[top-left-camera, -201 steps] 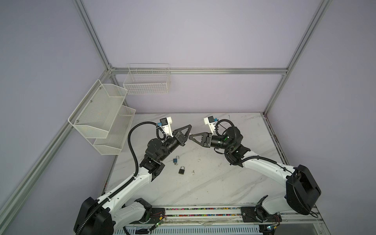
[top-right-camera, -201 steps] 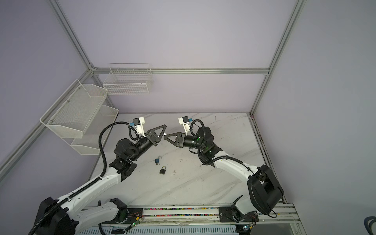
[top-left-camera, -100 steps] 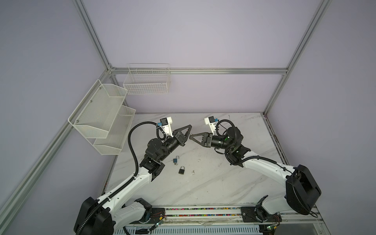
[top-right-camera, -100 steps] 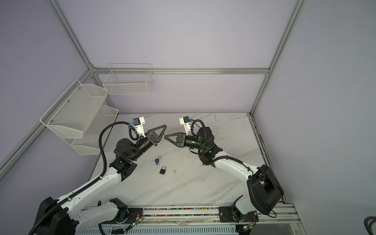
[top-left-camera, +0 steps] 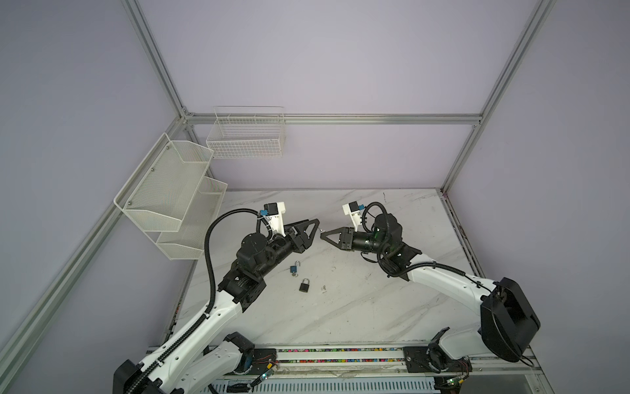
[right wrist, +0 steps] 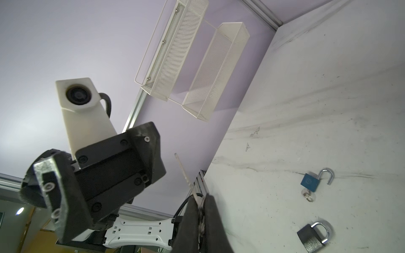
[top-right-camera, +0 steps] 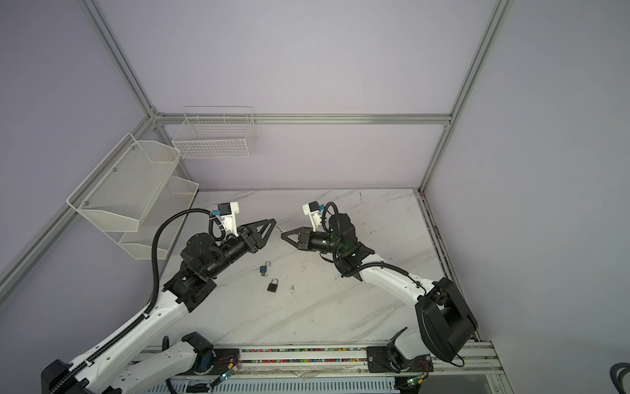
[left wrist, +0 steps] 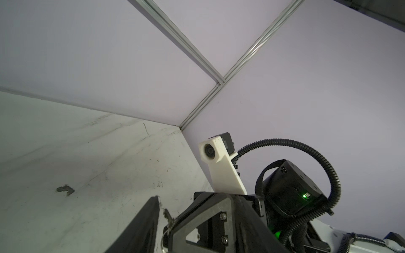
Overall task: Unlock with the key
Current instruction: 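Lower the left gripper toward the dark grey padlock while the right gripper holds the key, then close the left gripper around the dark grey padlock body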
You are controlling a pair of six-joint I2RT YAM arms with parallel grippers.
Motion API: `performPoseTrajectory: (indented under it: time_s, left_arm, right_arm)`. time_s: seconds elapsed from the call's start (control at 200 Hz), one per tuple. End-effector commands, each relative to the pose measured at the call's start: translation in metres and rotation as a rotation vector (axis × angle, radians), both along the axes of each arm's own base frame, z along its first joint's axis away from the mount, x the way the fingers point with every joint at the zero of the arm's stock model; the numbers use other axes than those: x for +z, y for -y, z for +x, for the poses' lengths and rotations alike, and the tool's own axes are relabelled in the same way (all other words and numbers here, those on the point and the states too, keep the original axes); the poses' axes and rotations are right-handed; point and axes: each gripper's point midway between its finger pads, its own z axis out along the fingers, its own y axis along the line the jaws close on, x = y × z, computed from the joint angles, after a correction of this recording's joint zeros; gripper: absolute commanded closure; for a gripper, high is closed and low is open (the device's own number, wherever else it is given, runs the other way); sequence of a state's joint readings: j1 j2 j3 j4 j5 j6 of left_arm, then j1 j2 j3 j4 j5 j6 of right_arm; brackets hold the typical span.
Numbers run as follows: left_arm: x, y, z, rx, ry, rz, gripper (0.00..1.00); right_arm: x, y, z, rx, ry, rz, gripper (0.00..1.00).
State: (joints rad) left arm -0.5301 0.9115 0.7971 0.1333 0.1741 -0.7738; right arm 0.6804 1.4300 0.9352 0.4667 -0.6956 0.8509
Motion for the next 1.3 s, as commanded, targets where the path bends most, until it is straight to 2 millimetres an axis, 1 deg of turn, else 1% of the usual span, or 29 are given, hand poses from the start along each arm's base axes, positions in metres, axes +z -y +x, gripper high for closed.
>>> performPoseTrajectory:
  time_s: [0.0,0.055,0.08,0.09,0.11,0.22,0.465,0.66,0.75,0.915,1.02,1.18,1.295]
  left_arm:
    - [0.023,-0.022,-0.008,0.080,-0.007,0.084,0.39]
    - [0.010,-0.028,-0.010,0.106,-0.064,0.118,0.37]
    - [0.001,-0.031,-0.011,0.116,-0.098,0.137,0.37]
    - [-0.001,-0.032,-0.011,0.119,-0.109,0.141,0.37]
    - [-0.009,-0.034,-0.012,0.126,-0.137,0.155,0.36]
    - [-0.046,-0.042,-0.018,0.148,-0.292,0.226,0.34]
    - [-0.117,-0.043,-0.034,0.143,-0.540,0.319,0.30]
    - [-0.172,-0.046,-0.050,0.165,-0.693,0.427,0.28]
    - [-0.189,-0.044,-0.054,0.170,-0.729,0.471,0.28]
    - [-0.212,-0.035,-0.055,0.164,-0.773,0.564,0.28]
    - [-0.223,-0.031,-0.051,0.175,-0.782,0.626,0.28]
    - [-0.246,-0.025,-0.045,0.177,-0.814,0.727,0.28]
    - [-0.258,-0.019,-0.038,0.171,-0.815,0.802,0.28]
  right_arm:
    - [-0.012,0.012,-0.005,-0.023,-0.005,-0.058,1.00]
    - [-0.024,0.014,-0.005,-0.033,-0.031,-0.087,1.00]
    - [-0.030,0.015,-0.006,-0.035,-0.043,-0.099,1.00]
    - [-0.024,0.017,-0.008,-0.037,-0.030,-0.091,1.00]
    - [-0.025,0.019,-0.010,-0.038,-0.029,-0.095,1.00]
    - [-0.043,0.025,-0.014,-0.051,-0.053,-0.144,1.00]
    - [-0.079,0.037,-0.021,-0.066,-0.092,-0.246,1.00]
    - [-0.114,0.049,-0.030,-0.073,-0.149,-0.323,1.00]
    - [-0.126,0.053,-0.035,-0.076,-0.169,-0.342,1.00]
    - [-0.137,0.055,-0.038,-0.075,-0.197,-0.353,1.00]
    - [-0.147,0.056,-0.037,-0.083,-0.211,-0.371,1.00]
    - [-0.162,0.058,-0.035,-0.092,-0.231,-0.403,1.00]
    - [-0.162,0.060,-0.031,-0.104,-0.226,-0.407,1.00]
